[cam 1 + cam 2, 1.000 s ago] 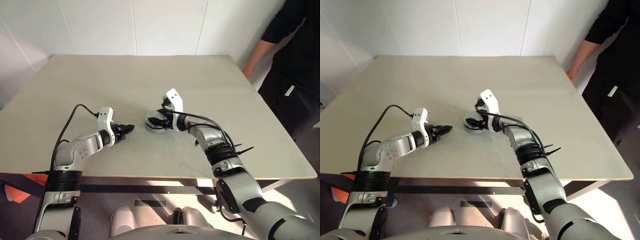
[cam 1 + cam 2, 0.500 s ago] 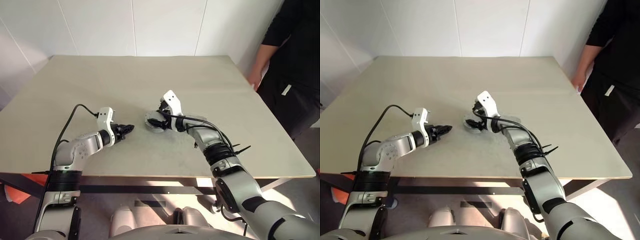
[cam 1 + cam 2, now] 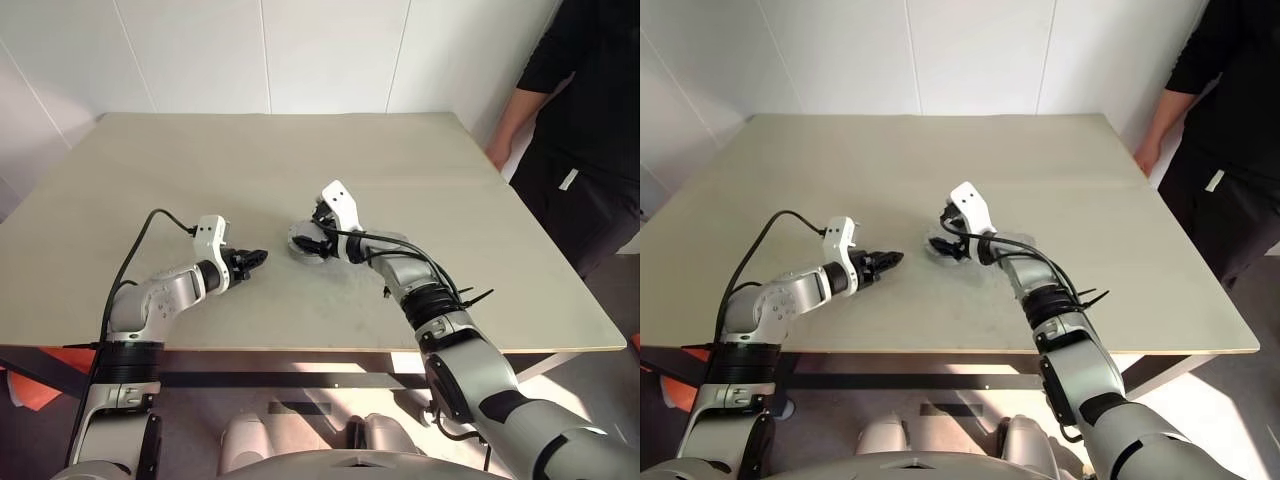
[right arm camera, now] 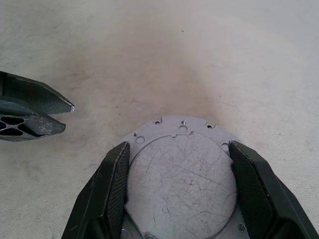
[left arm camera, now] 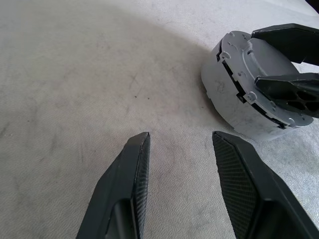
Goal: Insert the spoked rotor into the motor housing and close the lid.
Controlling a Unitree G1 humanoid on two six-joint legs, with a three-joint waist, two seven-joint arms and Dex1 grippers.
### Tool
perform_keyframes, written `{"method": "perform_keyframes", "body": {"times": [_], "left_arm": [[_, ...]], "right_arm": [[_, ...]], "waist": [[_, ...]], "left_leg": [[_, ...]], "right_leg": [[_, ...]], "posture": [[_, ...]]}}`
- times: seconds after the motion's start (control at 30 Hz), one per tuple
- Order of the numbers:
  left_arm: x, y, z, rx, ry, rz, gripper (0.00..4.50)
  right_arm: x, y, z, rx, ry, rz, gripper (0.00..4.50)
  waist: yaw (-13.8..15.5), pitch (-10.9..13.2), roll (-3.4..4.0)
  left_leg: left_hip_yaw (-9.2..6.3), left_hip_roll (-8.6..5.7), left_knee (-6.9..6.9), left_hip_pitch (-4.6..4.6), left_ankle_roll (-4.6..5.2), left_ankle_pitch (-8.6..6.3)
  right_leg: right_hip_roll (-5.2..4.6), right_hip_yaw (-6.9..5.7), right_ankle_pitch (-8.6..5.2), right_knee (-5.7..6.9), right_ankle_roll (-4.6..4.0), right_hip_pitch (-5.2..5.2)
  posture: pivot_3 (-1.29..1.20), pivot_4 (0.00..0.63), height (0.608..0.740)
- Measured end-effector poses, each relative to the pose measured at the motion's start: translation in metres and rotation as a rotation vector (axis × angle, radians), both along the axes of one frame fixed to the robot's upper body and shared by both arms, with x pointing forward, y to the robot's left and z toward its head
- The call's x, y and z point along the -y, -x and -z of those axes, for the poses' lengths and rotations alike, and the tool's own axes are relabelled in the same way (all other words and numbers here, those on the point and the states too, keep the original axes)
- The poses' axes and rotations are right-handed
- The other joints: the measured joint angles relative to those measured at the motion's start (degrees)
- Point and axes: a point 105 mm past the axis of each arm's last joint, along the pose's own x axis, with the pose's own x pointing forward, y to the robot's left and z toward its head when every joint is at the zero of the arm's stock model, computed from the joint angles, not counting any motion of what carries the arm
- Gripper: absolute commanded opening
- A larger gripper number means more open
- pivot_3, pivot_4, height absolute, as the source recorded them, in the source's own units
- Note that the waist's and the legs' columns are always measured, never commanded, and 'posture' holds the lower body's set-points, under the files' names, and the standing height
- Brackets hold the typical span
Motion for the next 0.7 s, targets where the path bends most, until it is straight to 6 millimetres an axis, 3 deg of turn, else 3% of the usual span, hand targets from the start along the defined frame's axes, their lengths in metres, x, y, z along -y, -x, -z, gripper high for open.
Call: {"method": "perform_keyframes", "body": {"times": [0.47,0.7], "left_arm": [[-0.0006,0.0031,0.0057,-0.021,-0.004,-0.003,2.09],[0.0002,0.0031,0.0053,-0.019,-0.004,-0.002,2.09]], "right_arm": [[-0.0002,-0.0012,-0.0037,0.015,-0.048,0.029,3.02],[-0.0013,0.0012,-0.0066,0.047,-0.042,0.007,3.02]], "waist": [[0.1,0.0,0.02],[0.1,0.0,0.02]], "left_leg": [[-0.01,-0.01,-0.02,-0.11,0.00,0.00],[0.00,-0.02,-0.44,-0.16,0.02,-0.01]], "right_leg": [[0.00,-0.01,-0.03,-0.06,0.05,-0.15],[0.01,-0.10,0.21,-0.28,-0.37,-0.22]], "posture": [[0.00,0.000,0.740],[0.00,0.000,0.740]]}}
